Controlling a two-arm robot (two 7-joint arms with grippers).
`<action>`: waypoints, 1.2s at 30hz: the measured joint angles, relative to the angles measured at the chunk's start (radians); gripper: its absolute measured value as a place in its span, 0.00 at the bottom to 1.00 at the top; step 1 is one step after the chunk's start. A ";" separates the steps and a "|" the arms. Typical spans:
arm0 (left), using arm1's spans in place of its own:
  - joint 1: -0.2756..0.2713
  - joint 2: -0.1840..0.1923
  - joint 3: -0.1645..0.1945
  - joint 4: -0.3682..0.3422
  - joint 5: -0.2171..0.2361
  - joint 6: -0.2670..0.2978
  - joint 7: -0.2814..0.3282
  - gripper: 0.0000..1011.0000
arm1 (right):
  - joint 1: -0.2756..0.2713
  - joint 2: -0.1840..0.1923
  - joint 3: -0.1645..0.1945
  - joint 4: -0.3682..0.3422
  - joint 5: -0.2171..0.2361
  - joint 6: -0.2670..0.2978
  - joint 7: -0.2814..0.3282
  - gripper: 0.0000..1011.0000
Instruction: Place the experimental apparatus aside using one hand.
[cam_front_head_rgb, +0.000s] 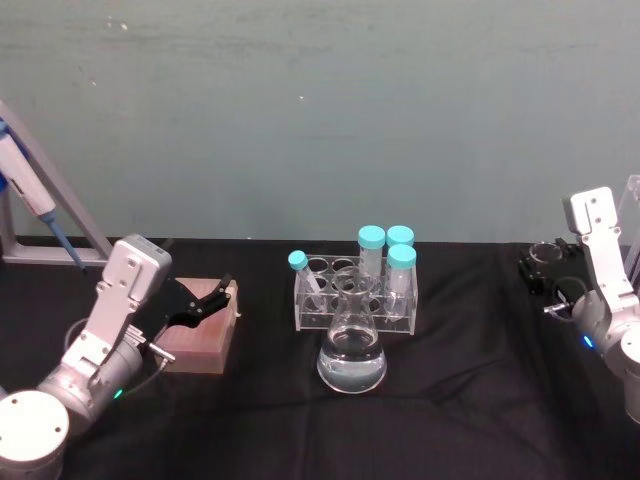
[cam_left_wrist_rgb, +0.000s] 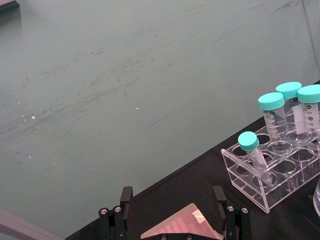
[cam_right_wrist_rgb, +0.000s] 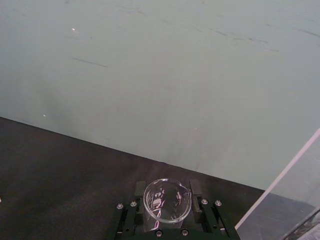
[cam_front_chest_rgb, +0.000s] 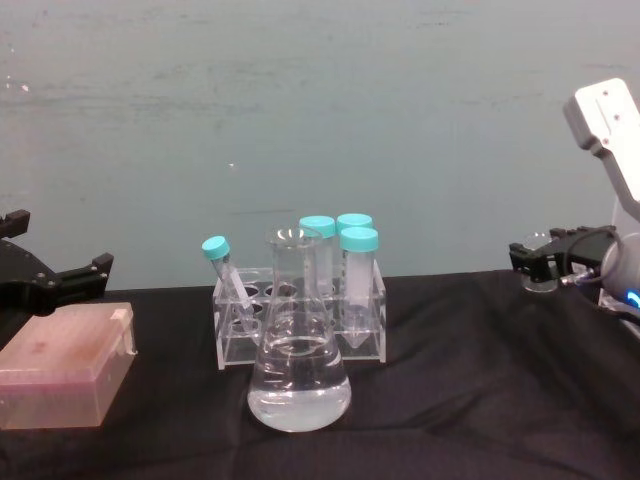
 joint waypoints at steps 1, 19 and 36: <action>0.000 0.000 0.000 0.000 0.000 0.000 0.000 0.99 | 0.000 -0.001 0.002 0.000 -0.002 0.001 -0.001 0.52; 0.000 0.000 0.000 0.000 0.000 0.000 0.000 0.99 | -0.008 -0.010 0.043 0.011 -0.045 0.020 -0.016 0.52; 0.000 0.000 0.000 0.000 0.000 0.000 0.000 0.99 | -0.015 -0.015 0.078 0.008 -0.080 0.026 -0.008 0.52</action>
